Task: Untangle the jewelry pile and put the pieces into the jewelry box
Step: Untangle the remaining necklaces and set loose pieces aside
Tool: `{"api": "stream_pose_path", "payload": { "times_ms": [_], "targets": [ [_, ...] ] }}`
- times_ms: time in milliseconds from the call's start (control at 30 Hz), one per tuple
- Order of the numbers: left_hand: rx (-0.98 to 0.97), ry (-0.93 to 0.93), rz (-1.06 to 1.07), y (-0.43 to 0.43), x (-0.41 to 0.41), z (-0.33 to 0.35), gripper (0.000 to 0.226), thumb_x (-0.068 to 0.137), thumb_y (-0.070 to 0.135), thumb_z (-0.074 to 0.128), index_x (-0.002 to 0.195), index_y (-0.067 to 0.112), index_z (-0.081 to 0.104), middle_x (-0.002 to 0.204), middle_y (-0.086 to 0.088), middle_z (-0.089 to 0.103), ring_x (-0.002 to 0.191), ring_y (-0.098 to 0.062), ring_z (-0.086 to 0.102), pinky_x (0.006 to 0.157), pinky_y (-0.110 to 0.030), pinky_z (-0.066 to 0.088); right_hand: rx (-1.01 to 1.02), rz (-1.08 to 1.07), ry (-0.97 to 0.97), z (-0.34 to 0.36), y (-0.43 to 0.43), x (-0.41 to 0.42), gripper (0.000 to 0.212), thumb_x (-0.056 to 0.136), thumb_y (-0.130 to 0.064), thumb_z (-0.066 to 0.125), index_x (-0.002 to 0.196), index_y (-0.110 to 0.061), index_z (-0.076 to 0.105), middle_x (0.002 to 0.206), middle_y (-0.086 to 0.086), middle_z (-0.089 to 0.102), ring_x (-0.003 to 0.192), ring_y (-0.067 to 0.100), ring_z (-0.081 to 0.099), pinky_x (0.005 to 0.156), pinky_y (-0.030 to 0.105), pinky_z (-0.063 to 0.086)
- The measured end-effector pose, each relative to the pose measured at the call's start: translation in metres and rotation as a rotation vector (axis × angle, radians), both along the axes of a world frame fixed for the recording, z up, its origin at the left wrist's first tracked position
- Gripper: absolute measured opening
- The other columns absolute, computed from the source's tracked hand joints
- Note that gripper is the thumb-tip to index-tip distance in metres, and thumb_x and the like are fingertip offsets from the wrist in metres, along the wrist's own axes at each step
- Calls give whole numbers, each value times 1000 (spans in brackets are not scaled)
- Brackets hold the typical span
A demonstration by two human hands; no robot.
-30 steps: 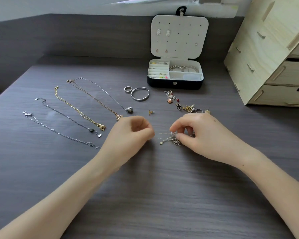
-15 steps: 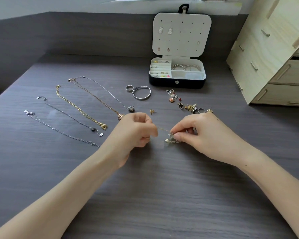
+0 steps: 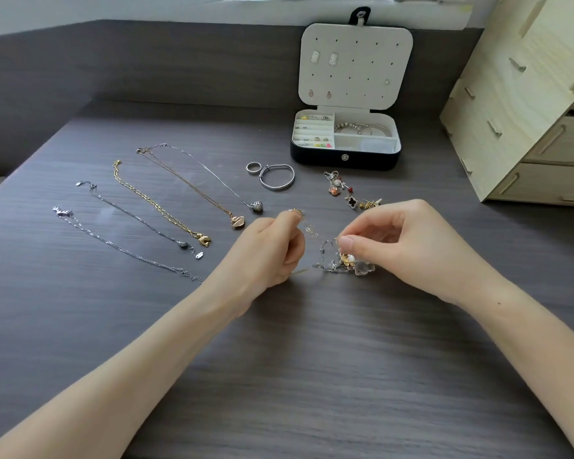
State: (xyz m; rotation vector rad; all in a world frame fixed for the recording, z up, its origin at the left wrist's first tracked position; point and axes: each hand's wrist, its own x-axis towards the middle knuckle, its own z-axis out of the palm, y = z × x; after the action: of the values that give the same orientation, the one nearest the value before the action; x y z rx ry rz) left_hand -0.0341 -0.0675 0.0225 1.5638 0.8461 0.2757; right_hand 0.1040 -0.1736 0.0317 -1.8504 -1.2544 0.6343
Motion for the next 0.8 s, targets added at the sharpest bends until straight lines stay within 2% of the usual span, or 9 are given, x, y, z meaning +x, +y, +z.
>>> {"api": "stream_pose_path", "payload": {
  "times_ms": [200, 333, 433, 533, 633, 700, 800],
  "targets": [
    [-38, 69, 9, 3, -2, 1, 55, 97, 30, 24, 45, 13, 29, 40, 4, 20, 39, -13, 12, 39, -17, 9, 34, -43, 378, 1, 4, -1, 14, 85, -5, 63, 72, -10, 64, 72, 1, 72, 71, 9, 62, 68, 22, 47],
    [-137, 52, 44, 8, -2, 0, 57, 98, 30, 21, 46, 11, 34, 38, 2, 21, 35, -10, 14, 40, -14, 8, 78, -7, 561, 0, 4, 0, 7, 70, -14, 57, 68, -8, 61, 67, 4, 67, 70, 14, 58, 65, 21, 46],
    [-228, 48, 54, 13, -2, 0, 59, 98, 32, 20, 48, 9, 40, 36, -1, 29, 29, -12, 21, 35, -11, 13, 101, 6, 617, 0, 3, 2, 7, 69, -13, 56, 66, -7, 59, 63, 4, 61, 63, 13, 55, 64, 22, 45],
    [-257, 46, 57, 15, -5, 1, 58, 99, 32, 22, 52, 7, 45, 38, -5, 38, 29, -14, 29, 33, -11, 20, 106, 70, 553, 2, 1, 1, 6, 69, -13, 59, 65, -10, 62, 63, 3, 57, 60, 11, 51, 61, 18, 44],
    [-227, 81, 38, 15, -8, 3, 54, 99, 31, 24, 56, 7, 47, 40, -7, 45, 32, -15, 33, 34, -12, 24, 35, 223, 437, 9, -4, 1, 2, 70, -12, 67, 71, -11, 69, 67, 2, 64, 61, 8, 56, 60, 16, 46],
    [-180, 125, 17, 15, -9, 4, 52, 99, 30, 25, 58, 8, 49, 42, -7, 50, 33, -15, 36, 36, -15, 26, -52, 368, 308, 14, -8, 0, 7, 74, -8, 74, 78, -12, 72, 68, -1, 68, 63, 8, 60, 62, 19, 49],
    [-106, 170, -7, 13, -11, 6, 49, 99, 29, 30, 60, 8, 52, 46, -9, 57, 35, -16, 39, 45, -23, 26, -173, 520, 85, 16, -12, -3, 12, 79, -7, 74, 89, -14, 74, 69, 0, 70, 64, 12, 64, 68, 30, 54]
  ]
}}
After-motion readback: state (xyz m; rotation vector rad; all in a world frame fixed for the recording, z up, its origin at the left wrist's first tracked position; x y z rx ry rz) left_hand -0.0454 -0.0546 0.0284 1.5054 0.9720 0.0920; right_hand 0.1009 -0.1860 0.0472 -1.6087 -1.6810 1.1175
